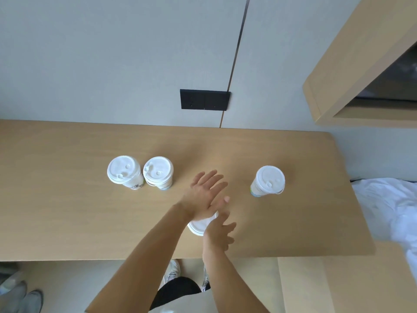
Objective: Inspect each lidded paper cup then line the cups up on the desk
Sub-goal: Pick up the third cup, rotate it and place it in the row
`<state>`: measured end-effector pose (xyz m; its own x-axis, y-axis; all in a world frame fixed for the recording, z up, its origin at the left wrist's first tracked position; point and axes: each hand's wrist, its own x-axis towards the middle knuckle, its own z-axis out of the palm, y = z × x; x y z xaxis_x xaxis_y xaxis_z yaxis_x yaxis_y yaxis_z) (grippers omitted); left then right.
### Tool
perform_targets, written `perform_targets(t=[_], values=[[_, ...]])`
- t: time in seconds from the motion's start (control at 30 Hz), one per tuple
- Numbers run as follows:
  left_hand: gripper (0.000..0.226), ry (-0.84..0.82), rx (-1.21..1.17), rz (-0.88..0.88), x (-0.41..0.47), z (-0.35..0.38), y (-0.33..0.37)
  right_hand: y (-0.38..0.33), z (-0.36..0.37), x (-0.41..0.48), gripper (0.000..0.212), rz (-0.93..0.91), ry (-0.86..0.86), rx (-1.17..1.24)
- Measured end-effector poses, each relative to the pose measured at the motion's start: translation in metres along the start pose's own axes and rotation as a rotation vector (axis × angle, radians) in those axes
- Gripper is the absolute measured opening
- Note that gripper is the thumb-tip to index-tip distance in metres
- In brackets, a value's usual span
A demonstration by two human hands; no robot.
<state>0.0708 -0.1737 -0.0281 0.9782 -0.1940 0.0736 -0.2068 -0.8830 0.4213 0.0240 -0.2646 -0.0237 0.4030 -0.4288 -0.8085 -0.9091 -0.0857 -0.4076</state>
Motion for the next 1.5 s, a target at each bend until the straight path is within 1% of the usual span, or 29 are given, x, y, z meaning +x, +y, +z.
perform_targets(t=[0.03,0.07,0.1,0.17,0.23,0.27,0.3,0.33,0.4,0.43,0.47,0.53,0.6,0.67,0.77,0.87,0.93,1.0,1.03,1.07,1.1,1.17,1.2,1.27,1.3,1.33,1.37,1.43,1.5], values=[[0.056,0.049,0.011,0.027,-0.001,0.0,-0.001,0.0,-0.002,-0.001,0.079,0.013,-0.003,0.021],[0.057,0.102,-0.005,0.013,-0.004,-0.001,0.0,-0.001,-0.004,0.0,0.08,0.004,0.003,0.024],[0.06,0.158,-0.055,-0.054,-0.009,-0.004,0.003,-0.003,-0.007,0.003,0.079,-0.034,0.012,0.013],[0.064,0.264,-0.25,-0.301,-0.021,-0.009,0.014,-0.008,-0.011,0.006,0.079,-0.2,0.037,-0.059],[0.067,0.336,-0.473,-0.592,-0.035,-0.009,0.024,-0.019,-0.014,0.006,0.089,-0.441,0.024,-0.143],[0.07,0.344,-0.548,-0.737,-0.039,-0.007,0.028,-0.026,-0.015,0.006,0.097,-0.551,-0.008,-0.194],[0.074,0.332,-0.577,-0.89,-0.045,0.001,0.023,-0.031,-0.008,0.006,0.102,-0.621,-0.045,-0.259],[0.074,0.296,-0.577,-0.996,-0.05,0.009,0.018,-0.036,-0.001,0.007,0.101,-0.668,-0.051,-0.312],[0.062,0.146,-0.502,-1.076,-0.051,0.027,0.016,-0.041,0.006,0.014,0.086,-0.715,-0.015,-0.407],[0.055,0.106,-0.456,-1.102,-0.048,0.032,0.016,-0.043,0.01,0.017,0.079,-0.736,-0.005,-0.464],[0.051,0.108,-0.428,-1.112,-0.046,0.034,0.018,-0.042,0.011,0.019,0.076,-0.755,0.006,-0.502],[0.046,0.174,-0.406,-1.137,-0.04,0.027,0.025,-0.04,0.011,0.021,0.074,-0.783,0.014,-0.522],[0.046,0.206,-0.371,-1.138,-0.04,0.024,0.027,-0.039,0.01,0.021,0.072,-0.801,0.032,-0.523],[0.05,0.178,-0.347,-1.12,-0.041,0.024,0.026,-0.037,0.011,0.026,0.07,-0.809,0.05,-0.531],[0.058,0.17,-0.386,-1.112,-0.04,0.018,0.028,-0.033,0.014,0.03,0.068,-0.804,0.058,-0.515],[0.055,0.142,-0.387,-1.03,-0.035,0.012,0.025,-0.032,0.015,0.026,0.068,-0.776,0.106,-0.432],[0.058,0.115,-0.354,-0.892,-0.031,0.009,0.018,-0.03,0.014,0.022,0.069,-0.689,0.133,-0.345],[0.072,0.063,-0.29,-0.705,-0.024,0.004,0.009,-0.022,0.012,0.017,0.079,-0.517,0.142,-0.239],[0.075,0.034,-0.258,-0.615,-0.019,0.0,0.006,-0.017,0.012,0.016,0.081,-0.415,0.135,-0.18],[0.075,0.02,-0.215,-0.526,-0.015,-0.004,0.003,-0.014,0.012,0.015,0.079,-0.32,0.118,-0.122],[0.07,0.035,-0.165,-0.43,-0.013,-0.008,0.001,-0.011,0.012,0.014,0.078,-0.243,0.098,-0.065],[0.055,0.114,-0.071,-0.258,-0.011,-0.011,-0.001,-0.011,0.01,0.01,0.079,-0.155,0.056,0.012],[0.05,0.155,-0.055,-0.21,-0.011,-0.013,-0.002,-0.014,0.008,0.009,0.08,-0.132,0.048,0.023],[0.046,0.214,-0.084,-0.181,-0.015,-0.019,-0.001,-0.02,0.003,0.009,0.081,-0.121,0.033,0.001],[0.045,0.244,-0.136,-0.192,-0.021,-0.024,0.001,-0.021,0.0,0.01,0.081,-0.148,0.023,-0.028],[0.044,0.274,-0.199,-0.211,-0.03,-0.027,0.001,-0.023,-0.003,0.01,0.08,-0.219,0.014,-0.072],[0.043,0.294,-0.261,-0.233,-0.042,-0.028,0.001,-0.024,-0.008,0.009,0.079,-0.345,0.011,-0.134],[0.046,0.304,-0.341,-0.286,-0.075,-0.02,-0.004,-0.024,-0.017,0.007,0.084,-0.703,-0.014,-0.3],[0.057,0.254,-0.314,-0.368,-0.11,0.001,-0.009,-0.023,-0.024,0.006,0.096,-1.075,-0.062,-0.493]])
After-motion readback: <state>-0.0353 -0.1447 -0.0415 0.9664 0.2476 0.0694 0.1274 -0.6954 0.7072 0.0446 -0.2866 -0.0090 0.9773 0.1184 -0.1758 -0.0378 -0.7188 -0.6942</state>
